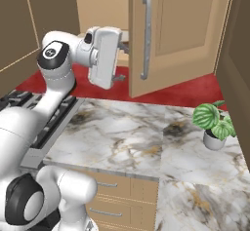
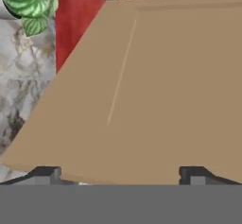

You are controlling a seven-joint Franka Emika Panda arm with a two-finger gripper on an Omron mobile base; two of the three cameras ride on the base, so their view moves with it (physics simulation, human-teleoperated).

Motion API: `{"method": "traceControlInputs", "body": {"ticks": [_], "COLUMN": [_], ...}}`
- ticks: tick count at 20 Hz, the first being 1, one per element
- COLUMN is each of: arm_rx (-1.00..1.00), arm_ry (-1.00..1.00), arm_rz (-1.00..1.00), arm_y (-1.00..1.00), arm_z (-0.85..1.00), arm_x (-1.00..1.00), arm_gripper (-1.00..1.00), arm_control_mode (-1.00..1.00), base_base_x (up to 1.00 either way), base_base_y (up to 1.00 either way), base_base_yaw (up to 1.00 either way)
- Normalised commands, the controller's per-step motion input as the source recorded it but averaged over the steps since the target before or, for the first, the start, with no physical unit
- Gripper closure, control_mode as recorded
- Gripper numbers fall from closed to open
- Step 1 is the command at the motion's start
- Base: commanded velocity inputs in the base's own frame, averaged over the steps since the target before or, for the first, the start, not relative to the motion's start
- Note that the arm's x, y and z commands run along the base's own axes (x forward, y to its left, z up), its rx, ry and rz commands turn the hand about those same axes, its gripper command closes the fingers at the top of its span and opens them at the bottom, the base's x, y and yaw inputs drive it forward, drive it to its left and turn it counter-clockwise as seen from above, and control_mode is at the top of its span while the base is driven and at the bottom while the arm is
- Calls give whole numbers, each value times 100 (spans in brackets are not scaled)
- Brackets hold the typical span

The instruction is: Move the bowls from the cabinet to the plates on the dining table.

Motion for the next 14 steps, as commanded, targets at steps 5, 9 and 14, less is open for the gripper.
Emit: {"method": "traceControlInputs", "body": {"ticks": [5, 9, 14], "arm_rx": [0, 0, 0], "arm_ry": [0, 0, -8], "arm_rz": [-16, -13, -6], "arm_y": [-37, -59, -52], "arm_z": [0, 0, 13], "arm_x": [-4, -18, -57], "arm_gripper": [-100, -100, -100], "arm_control_mode": [-100, -100, -100], "base_base_x": [0, 0, 0], "base_base_y": [0, 0, 0], "base_base_yaw": [0, 0, 0]}}
